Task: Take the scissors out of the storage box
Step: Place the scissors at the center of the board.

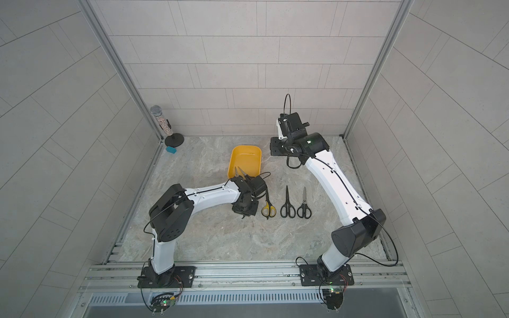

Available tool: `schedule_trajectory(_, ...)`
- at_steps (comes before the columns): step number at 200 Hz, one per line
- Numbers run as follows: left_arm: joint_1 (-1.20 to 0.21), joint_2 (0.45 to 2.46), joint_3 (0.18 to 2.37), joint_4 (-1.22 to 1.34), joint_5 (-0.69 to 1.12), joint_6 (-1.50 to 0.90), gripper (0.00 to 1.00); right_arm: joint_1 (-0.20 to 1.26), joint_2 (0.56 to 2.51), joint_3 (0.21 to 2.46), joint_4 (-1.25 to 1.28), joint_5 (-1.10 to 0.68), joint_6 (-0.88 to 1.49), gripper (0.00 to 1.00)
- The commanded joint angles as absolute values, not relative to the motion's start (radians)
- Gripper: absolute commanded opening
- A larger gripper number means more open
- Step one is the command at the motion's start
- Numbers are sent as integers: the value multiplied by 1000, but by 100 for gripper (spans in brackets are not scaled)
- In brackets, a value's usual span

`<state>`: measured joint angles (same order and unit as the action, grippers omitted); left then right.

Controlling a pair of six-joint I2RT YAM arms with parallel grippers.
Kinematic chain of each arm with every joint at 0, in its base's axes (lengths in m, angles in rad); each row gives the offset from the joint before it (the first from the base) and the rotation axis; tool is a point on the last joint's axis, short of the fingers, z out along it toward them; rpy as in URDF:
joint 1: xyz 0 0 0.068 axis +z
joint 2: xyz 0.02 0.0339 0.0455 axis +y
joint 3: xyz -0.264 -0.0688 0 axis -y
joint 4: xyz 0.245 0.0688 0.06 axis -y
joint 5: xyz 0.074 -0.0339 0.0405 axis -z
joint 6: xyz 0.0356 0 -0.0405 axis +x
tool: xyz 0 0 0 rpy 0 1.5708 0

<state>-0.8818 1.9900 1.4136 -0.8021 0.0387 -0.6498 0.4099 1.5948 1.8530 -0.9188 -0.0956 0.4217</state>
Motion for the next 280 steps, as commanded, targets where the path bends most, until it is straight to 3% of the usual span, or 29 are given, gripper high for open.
schedule_trajectory(1, -874, 2006, 1426, -814, 40, -671, 0, 414, 1568, 1867, -937, -71, 410, 44)
schedule_trajectory(48, -871, 2033, 1442, -813, 77, -671, 0, 413, 1557, 1858, -937, -65, 410, 44)
schedule_trajectory(66, -868, 2031, 1440, -809, 81, -671, 8, 412, 1554, 1857, -937, -64, 410, 44)
schedule_trajectory(99, -860, 2013, 1423, -772, 90, -677, 11, 412, 1552, 1853, -936, -65, 411, 44)
schedule_trajectory(133, -845, 1980, 1412, -744, 105, -686, 27, 413, 1552, 1849, -933, -68, 411, 44)
schedule_trajectory(221, -781, 1757, 1450, -855, -8, -627, 27, 413, 1552, 1841, -926, -67, 415, 44)
schedule_trajectory(239, -741, 1704, 1460, -844, -57, -611, 32, 413, 1557, 1844, -925, -66, 415, 44)
schedule_trajectory(280, -618, 1787, 1555, -806, -70, -563, 36, 413, 1566, 1825, -925, -72, 420, 44)
